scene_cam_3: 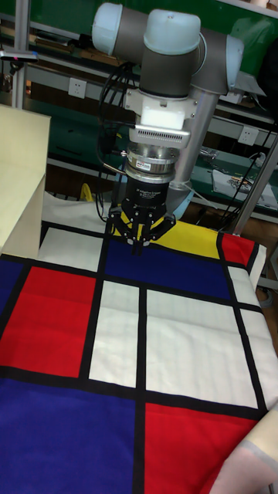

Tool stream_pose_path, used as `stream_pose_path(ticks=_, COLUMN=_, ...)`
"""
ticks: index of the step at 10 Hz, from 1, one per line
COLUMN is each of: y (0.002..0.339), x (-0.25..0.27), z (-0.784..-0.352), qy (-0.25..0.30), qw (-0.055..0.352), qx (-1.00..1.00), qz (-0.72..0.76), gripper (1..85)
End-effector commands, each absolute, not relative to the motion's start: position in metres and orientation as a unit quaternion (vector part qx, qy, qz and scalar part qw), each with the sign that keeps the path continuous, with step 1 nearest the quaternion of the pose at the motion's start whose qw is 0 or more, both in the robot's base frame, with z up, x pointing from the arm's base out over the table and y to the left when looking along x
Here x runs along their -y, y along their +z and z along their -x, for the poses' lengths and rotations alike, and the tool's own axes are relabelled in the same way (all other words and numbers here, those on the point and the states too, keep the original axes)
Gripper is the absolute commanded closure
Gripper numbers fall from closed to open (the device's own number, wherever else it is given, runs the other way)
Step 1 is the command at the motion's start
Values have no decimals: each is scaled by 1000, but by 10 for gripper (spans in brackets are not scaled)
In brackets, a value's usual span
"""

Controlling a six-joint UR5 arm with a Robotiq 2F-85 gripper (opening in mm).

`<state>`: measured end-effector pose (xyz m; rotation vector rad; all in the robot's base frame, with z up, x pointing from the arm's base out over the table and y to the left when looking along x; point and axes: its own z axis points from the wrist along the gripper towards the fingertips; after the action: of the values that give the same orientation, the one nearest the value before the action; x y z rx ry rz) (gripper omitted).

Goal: Take the object down from the shelf

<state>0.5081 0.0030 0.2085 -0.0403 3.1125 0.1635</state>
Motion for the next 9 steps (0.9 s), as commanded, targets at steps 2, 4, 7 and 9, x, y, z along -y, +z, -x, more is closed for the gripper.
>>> stream_pose_path(ticks=2, y=219, x=20, z=-479, qy=46, qw=-26, qx=-997, qz=58, gripper=617)
stream_pose_path(ticks=4, y=220, x=47, z=-467, qy=53, qw=-19, qx=-995, qz=79, gripper=560)
stream_pose_path(ticks=7, y=231, x=69, z=-449, qy=49, qw=-12, qx=-996, qz=78, gripper=560)
stream_pose_path(ticks=9, y=228, x=85, z=-439, qy=48, qw=-6, qx=-996, qz=77, gripper=583)
